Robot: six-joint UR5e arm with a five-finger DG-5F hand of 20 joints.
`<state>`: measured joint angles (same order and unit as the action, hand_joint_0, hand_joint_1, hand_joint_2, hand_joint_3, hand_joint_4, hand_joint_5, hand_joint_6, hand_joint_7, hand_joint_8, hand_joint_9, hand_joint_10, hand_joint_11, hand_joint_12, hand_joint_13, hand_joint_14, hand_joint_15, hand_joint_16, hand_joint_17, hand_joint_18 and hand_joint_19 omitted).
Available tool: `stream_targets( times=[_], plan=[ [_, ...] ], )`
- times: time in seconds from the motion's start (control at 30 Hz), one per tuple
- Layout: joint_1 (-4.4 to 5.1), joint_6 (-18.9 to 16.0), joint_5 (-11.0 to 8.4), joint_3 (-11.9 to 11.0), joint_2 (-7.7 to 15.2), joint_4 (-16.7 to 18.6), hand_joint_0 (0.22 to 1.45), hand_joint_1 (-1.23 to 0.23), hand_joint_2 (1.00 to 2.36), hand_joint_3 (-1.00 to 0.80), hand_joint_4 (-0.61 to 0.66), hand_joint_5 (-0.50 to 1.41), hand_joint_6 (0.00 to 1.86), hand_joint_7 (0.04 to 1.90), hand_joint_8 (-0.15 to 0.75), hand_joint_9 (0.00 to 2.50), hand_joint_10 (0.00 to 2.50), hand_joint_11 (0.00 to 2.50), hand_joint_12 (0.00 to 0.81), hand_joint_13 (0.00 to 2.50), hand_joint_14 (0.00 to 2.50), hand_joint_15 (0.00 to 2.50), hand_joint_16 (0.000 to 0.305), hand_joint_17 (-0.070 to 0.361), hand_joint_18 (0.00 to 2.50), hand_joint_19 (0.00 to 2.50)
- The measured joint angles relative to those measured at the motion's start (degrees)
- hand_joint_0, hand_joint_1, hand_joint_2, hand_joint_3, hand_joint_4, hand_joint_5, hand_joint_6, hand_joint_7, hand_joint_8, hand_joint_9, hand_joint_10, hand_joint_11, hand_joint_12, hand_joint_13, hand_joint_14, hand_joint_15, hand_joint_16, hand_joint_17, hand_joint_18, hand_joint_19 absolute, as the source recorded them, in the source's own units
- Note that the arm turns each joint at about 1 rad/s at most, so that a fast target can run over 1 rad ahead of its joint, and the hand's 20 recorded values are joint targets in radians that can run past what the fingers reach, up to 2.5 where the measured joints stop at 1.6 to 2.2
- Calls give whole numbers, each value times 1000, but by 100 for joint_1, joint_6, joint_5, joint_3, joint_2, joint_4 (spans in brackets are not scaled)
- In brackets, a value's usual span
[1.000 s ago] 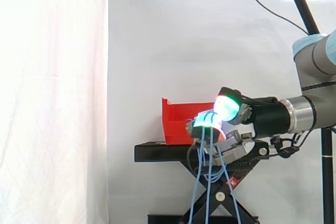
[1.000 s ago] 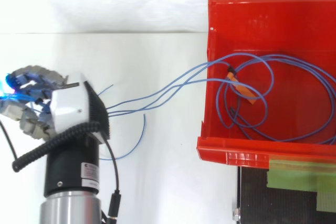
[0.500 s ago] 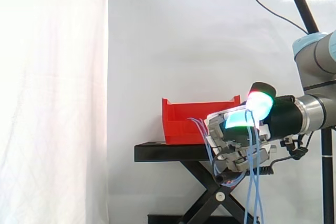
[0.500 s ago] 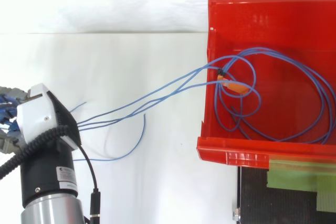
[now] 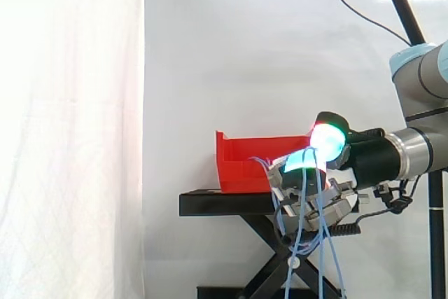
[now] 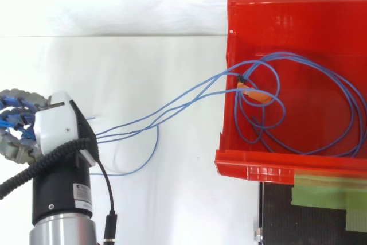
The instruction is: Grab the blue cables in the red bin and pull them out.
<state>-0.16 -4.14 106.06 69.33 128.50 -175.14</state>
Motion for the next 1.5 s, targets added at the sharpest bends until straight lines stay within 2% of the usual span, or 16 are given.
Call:
stream_targets(
  times=[0.57,1.07,1.5],
  plan=[
    [-14,26,98,-1,0,-23,853,-795,1000,-1000,186,958,268,893,296,1221,29,998,295,1145,2500,1212,38,86,1446,1918],
    [-28,29,108,-1,0,5,825,-760,1000,-1000,191,965,227,909,292,1221,30,998,301,1146,2493,1234,40,89,1430,1914],
    [-28,122,196,-10,0,42,875,-884,1000,-1000,174,952,207,923,291,1213,29,1005,296,1147,2409,1271,38,86,1406,1871]
  ],
)
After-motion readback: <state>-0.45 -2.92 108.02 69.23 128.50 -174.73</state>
